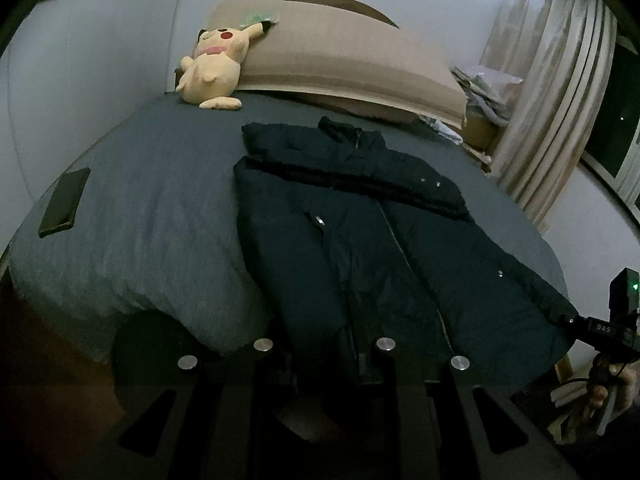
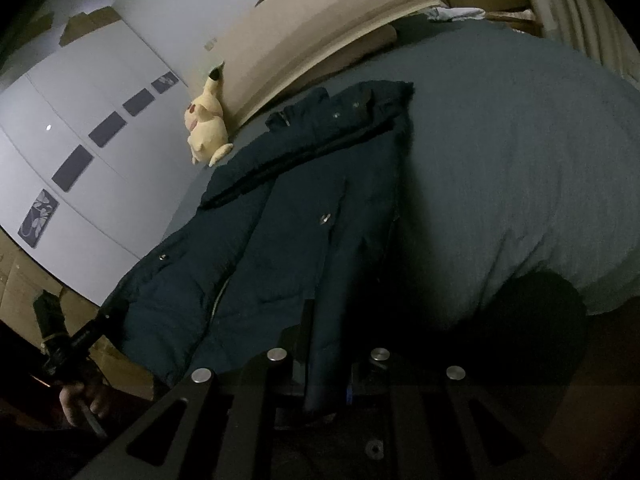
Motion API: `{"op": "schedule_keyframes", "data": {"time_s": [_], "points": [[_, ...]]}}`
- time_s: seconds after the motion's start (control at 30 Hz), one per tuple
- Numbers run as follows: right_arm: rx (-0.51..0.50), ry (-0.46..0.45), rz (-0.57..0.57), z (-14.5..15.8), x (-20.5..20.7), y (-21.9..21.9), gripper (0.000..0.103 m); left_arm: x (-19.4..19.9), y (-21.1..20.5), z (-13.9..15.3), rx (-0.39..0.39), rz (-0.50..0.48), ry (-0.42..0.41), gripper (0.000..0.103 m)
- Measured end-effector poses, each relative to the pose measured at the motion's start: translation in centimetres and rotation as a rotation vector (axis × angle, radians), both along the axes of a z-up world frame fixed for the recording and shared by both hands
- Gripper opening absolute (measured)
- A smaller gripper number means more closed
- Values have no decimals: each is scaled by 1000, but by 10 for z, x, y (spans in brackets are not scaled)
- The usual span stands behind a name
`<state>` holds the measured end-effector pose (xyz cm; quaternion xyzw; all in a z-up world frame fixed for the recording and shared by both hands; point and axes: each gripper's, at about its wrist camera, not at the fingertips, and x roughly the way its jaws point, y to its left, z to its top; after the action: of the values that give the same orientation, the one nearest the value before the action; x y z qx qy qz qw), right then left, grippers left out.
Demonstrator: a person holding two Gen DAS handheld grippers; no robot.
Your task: Fold large clothes
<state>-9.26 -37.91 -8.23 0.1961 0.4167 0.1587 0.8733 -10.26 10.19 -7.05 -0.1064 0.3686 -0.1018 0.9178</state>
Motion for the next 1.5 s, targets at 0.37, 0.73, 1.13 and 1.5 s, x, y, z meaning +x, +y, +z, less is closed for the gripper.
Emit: {"op": "schedule_keyframes", "data": {"time_s": [0.37, 0.73, 1.13, 1.5], "points": [[0, -18, -16, 8, -7, -9, 11, -9, -1, 4, -7, -2, -15, 19], [-4, -37, -6, 20, -10, -12, 11, -16, -2, 10, -8, -4, -31, 19], [-19, -70, 7, 38, -14, -14, 11, -23, -6, 21, 3, -8, -61, 19], [-43, -127, 14, 61, -17, -12, 11, -25, -3, 37, -9, -11, -100, 19]]}}
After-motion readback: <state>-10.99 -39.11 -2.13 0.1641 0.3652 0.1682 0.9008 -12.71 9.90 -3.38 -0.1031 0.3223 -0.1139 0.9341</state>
